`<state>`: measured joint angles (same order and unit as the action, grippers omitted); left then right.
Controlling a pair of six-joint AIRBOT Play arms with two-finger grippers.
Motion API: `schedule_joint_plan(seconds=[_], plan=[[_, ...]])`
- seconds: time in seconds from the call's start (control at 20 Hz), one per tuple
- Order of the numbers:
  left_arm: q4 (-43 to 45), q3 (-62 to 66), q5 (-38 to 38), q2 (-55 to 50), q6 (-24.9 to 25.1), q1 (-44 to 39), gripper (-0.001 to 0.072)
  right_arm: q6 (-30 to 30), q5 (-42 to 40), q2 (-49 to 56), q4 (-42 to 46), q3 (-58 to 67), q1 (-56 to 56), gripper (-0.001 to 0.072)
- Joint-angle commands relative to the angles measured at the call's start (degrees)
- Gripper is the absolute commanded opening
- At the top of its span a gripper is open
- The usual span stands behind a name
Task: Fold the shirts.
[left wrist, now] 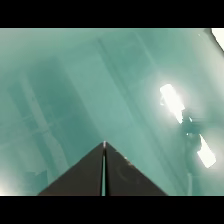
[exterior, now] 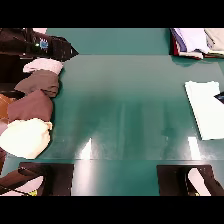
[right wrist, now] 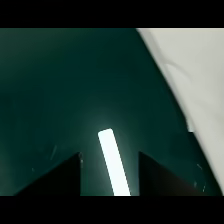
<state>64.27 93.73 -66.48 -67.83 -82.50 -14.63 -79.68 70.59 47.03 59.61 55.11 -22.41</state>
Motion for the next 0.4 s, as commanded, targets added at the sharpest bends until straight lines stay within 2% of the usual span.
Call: schedule_joint_plan(seconds=[0.0,0.05,0.2,0.35], plan=[[0.0,0.0,0.0,0.0,0.0,0.0,0.0023,0.0,-2.3,-0.5,-1.4,0.2,14.7,0.0153],[0.0,0.0,0.0,0.0,0.0,0.0,0.0023,0.0,-3.5,-0.5,-1.2,0.2,18.3,0.0016],[0.0,0.0,0.0,0.0,0.0,0.0,0.0023,0.0,-6.4,-0.5,-1.1,0.2,26.3,0.0014],[0.0,0.0,0.0,0.0,0.0,0.0,0.0023,0.0,-6.5,-0.5,-1.1,0.2,28.4,0.0014]])
